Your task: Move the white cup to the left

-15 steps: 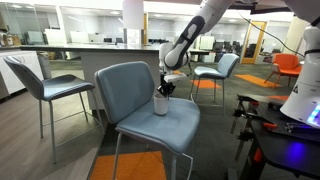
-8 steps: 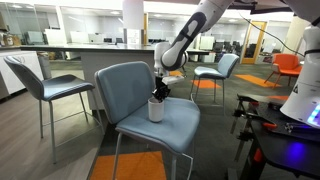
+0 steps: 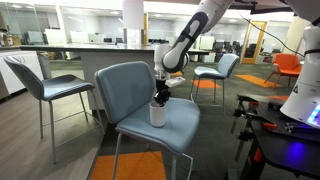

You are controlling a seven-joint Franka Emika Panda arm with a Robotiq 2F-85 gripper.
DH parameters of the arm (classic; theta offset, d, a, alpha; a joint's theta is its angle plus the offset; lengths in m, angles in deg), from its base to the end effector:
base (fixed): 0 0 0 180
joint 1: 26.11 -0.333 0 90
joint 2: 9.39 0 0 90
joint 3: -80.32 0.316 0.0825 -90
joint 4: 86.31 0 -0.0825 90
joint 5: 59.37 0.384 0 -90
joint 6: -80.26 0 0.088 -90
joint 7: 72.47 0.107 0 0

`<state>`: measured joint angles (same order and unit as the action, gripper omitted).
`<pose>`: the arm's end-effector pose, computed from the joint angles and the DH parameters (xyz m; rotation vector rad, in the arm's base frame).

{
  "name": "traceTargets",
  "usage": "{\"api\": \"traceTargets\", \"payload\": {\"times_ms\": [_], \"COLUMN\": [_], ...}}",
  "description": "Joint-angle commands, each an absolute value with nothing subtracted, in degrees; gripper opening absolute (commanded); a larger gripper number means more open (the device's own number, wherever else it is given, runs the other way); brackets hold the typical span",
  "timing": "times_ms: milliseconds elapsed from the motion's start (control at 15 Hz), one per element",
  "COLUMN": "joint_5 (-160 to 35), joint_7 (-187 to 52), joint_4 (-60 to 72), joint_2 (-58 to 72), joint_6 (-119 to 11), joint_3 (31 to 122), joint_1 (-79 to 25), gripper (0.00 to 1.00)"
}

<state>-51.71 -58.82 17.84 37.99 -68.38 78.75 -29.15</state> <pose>0.6263 0.0139 0.0769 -3.0613 0.4943 0.0851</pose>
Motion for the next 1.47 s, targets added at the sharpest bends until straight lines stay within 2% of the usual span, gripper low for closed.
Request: {"api": "traceTargets", "payload": {"times_ms": [0, 533, 600, 667, 1200, 1267, 1400], "joint_5": [-51.96, -52.27, -52.54, -52.66, -52.99, -52.99, -52.15], "joint_7": [-61.27, -65.71, -66.21, -66.81, -70.36, -71.02, -73.67], "joint_4": [20.88, 22.22, 22.34, 22.42, 24.14, 24.37, 25.21], "joint_2": [35.07, 35.51, 35.58, 35.55, 32.31, 31.19, 28.87], "joint_6": [-68.02, -70.2, -70.92, -71.08, -72.2, -71.29, -70.73], "joint_3": [79.59, 80.48, 80.4, 80.42, 81.33, 81.53, 83.15], "joint_1": [-28.55, -28.02, -28.12, -28.09, -27.26, -27.07, -25.54], "gripper": [0.03, 0.03, 0.17, 0.37, 0.96, 0.99, 1.0]}}
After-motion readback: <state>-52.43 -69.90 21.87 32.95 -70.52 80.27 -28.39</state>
